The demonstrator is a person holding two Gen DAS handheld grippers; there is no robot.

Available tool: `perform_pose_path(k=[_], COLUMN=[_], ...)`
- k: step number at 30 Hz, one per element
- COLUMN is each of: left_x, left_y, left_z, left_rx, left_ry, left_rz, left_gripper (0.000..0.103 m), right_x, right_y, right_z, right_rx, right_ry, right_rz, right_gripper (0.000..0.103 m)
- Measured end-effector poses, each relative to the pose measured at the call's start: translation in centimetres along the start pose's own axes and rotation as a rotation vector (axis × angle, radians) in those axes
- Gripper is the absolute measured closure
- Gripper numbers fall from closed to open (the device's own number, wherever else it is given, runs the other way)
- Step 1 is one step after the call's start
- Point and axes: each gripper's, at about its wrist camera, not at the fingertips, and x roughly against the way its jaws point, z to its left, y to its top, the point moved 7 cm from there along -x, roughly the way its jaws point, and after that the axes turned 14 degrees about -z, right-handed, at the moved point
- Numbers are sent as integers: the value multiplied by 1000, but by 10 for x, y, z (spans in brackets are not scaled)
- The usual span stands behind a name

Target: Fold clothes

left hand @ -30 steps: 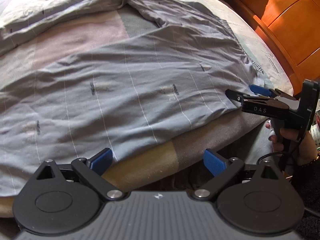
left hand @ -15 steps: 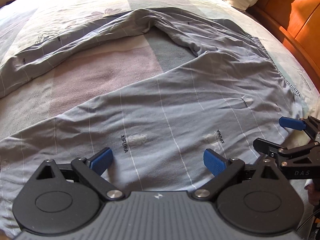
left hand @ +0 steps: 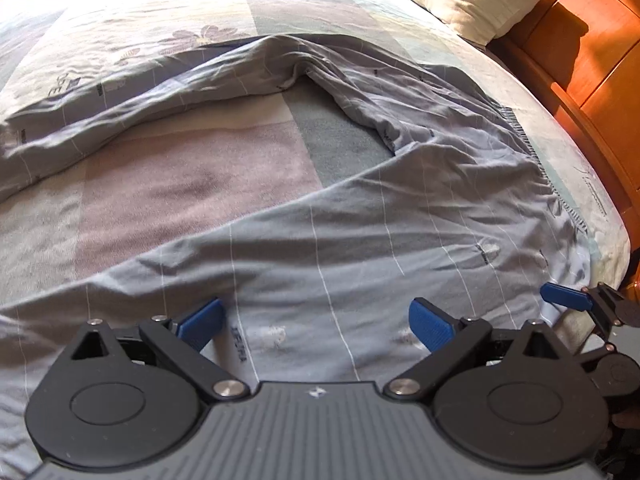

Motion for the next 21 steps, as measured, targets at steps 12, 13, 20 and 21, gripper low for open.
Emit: perform_pose_path(k=[12,13,20,21], left_x=[-20,-24,-13,-7], left_y=[20,19,40,43], left_z=[-24,-25,-24,-22], left_rx=[16,13,3,13], left_ry=[-125,-117,-118,-132], left_rz=[-23,-27,-43,-47], left_gripper=[4,4,4,4], right_x=[-1,-1,0,0], right_y=[-1,-1,-2,-2], right_z=[0,0,0,0], right_rx=[8,9,8,8], right_ry=[2,2,0,-1], right_rz=[-14,-14,-20,-21], right_gripper=[0,0,0,0])
